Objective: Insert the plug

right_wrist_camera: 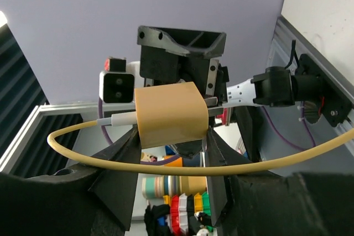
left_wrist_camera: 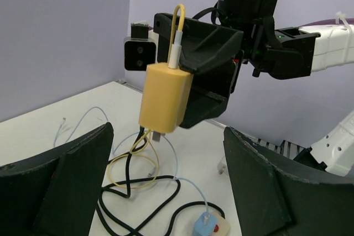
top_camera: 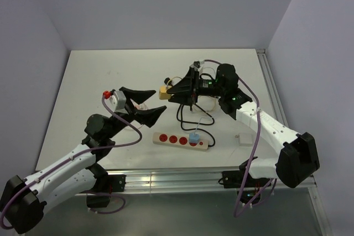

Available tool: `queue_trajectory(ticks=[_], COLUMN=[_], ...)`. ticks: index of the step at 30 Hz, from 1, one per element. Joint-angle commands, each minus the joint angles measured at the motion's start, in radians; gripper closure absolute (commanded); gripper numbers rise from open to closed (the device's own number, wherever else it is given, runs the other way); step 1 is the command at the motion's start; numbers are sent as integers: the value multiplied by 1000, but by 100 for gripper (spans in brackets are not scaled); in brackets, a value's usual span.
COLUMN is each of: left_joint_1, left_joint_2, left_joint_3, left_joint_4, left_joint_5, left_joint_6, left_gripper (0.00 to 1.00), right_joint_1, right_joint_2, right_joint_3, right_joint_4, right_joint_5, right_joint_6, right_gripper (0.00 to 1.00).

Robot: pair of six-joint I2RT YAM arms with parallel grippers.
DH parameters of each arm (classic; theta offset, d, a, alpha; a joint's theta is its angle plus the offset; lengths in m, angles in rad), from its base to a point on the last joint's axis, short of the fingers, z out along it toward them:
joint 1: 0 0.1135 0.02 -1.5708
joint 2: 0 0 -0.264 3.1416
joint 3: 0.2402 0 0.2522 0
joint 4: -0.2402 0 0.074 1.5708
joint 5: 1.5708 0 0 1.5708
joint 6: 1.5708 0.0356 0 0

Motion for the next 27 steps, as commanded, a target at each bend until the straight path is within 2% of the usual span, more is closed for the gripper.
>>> queue_trajectory(ticks=[1, 3, 9, 12, 15, 16, 18, 19, 20, 21, 22, 23, 24, 25, 26, 27], left_joint_1=[-3, -3, -5, -3, -3, -3, -2, 0, 0, 1, 5, 11, 23, 31, 38, 60], left_joint_2=[41, 51, 115, 126, 137, 143, 149, 151, 149, 144, 132, 125, 115, 97, 89, 80], left_joint_3=[80, 73, 89, 91, 123, 152, 178, 198, 209, 221, 243, 252, 260, 273, 281, 290], left_joint_4=[51, 100, 152, 160, 105, 79, 28, -11, -41, -73, -155, -191, -231, -263, -336, -372], left_joint_5=[38, 33, 59, 65, 78, 70, 67, 82, 78, 76, 82, 87, 88, 90, 84, 82], left_joint_6=[61, 40, 11, 9, 17, 15, 8, 8, -2, -6, -11, -20, -28, -38, -70, -87], left_gripper=[14, 14, 32, 49, 80, 99, 99, 99, 99, 99, 99, 99, 99, 99, 99, 99], right_joint_1=[18, 23, 29, 27, 27, 27, 27, 26, 26, 26, 24, 23, 20, 18, 18, 20], right_joint_2=[-7, -7, -15, -21, -23, -20, -16, -16, -19, -24, -27, -39, -49, -58, -76, -88], right_joint_3=[16, 19, 4, -2, -19, -22, -28, -25, -16, -4, 29, 53, 98, 125, 151, 201], right_joint_4=[71, 47, 54, 63, 95, 102, 106, 97, 65, 19, -115, -212, -401, -500, -591, -751], right_joint_5=[-40, -42, -55, -62, -72, -85, -94, -101, -114, -123, -125, -108, -89, -54, 19, 67], right_joint_6=[18, -2, -5, -2, 9, 10, -8, -29, -109, -164, -230, -395, -483, -576, -749, -830], right_gripper=[100, 100, 100, 100, 100, 93, 72, 49, 39, 34, 28, 24, 23, 22, 22, 22])
